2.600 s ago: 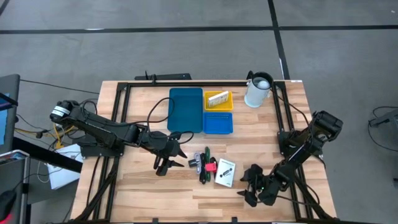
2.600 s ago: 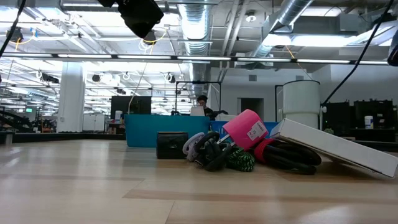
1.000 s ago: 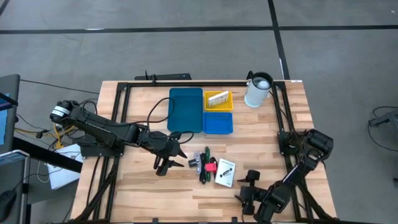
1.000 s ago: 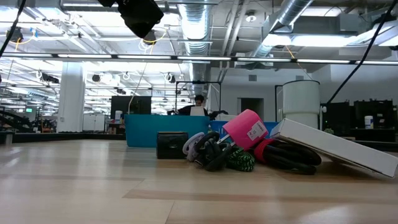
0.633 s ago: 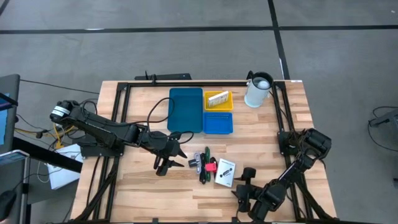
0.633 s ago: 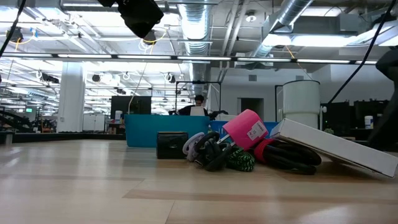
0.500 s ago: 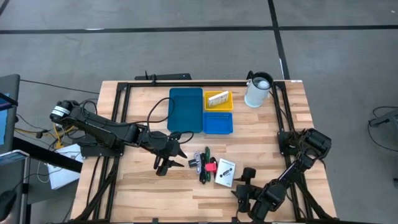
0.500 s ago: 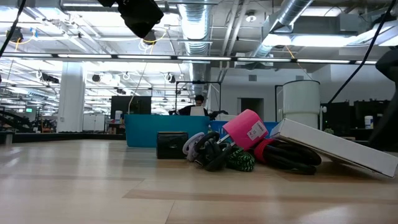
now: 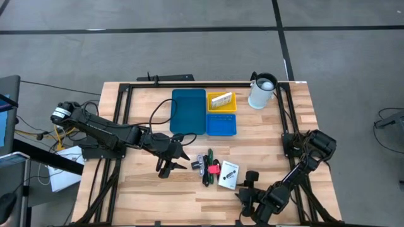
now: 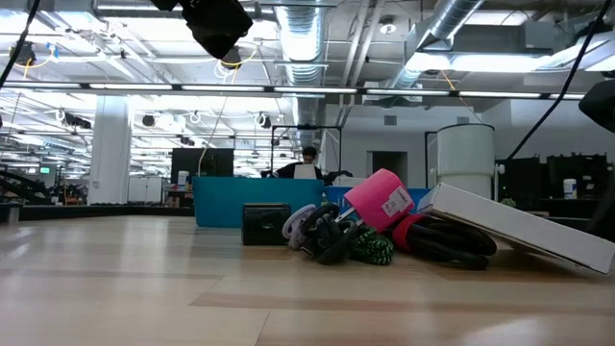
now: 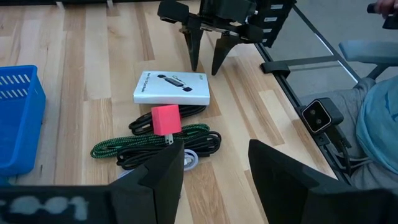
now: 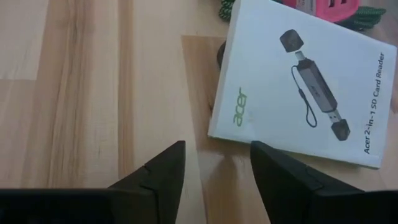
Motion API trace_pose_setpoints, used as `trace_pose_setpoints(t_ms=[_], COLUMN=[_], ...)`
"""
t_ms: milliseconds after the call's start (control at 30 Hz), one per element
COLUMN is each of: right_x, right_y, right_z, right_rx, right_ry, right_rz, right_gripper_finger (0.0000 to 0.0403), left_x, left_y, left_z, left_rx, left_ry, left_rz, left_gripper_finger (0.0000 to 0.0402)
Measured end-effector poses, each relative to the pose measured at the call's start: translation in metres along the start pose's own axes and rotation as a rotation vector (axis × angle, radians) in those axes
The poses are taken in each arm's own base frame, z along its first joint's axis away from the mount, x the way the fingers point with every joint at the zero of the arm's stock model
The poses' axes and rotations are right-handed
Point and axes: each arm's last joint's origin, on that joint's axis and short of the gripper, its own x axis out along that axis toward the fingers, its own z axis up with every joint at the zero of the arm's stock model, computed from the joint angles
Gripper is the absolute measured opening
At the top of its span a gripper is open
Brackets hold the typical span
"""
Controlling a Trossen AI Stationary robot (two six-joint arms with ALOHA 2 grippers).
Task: Pick and place items into bin
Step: Put the card reader box into the yellow bin
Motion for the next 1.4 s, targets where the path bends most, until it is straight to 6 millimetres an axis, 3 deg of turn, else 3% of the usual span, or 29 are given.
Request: trace_pose_setpoints(t_ms=[500, 967, 1133, 1400], right_x=[-0.010, -0.004, -0.004, -0.004], right_y=[0.010, 0.007, 0.008, 0.011], right_z=[-0.009, -0.001, -0.001, 0.001], right_rx=[0.093, 0.228, 0.241, 0.261], right_ry=[0.062, 0.147, 0.144, 0.124], right_rz=[0.085, 0.156, 0.156, 0.183], right_gripper_finger=[0.0115, 0.0101, 0.0128, 0.0225], left_x=[0.000, 0.000, 0.000, 0.000], left_y=[0.000, 0.000, 0.000, 0.000], left_z=[0.000, 0.000, 0.000, 0.000], left_rx=[-0.002, -0.003, -0.003, -0.003], left_ry=[0.000, 0.000, 0.000, 0.000], left_rz=[0.000, 0.000, 0.000, 0.000], left_gripper_finger=[0.0169, 0.0169, 0.0169, 0.0169])
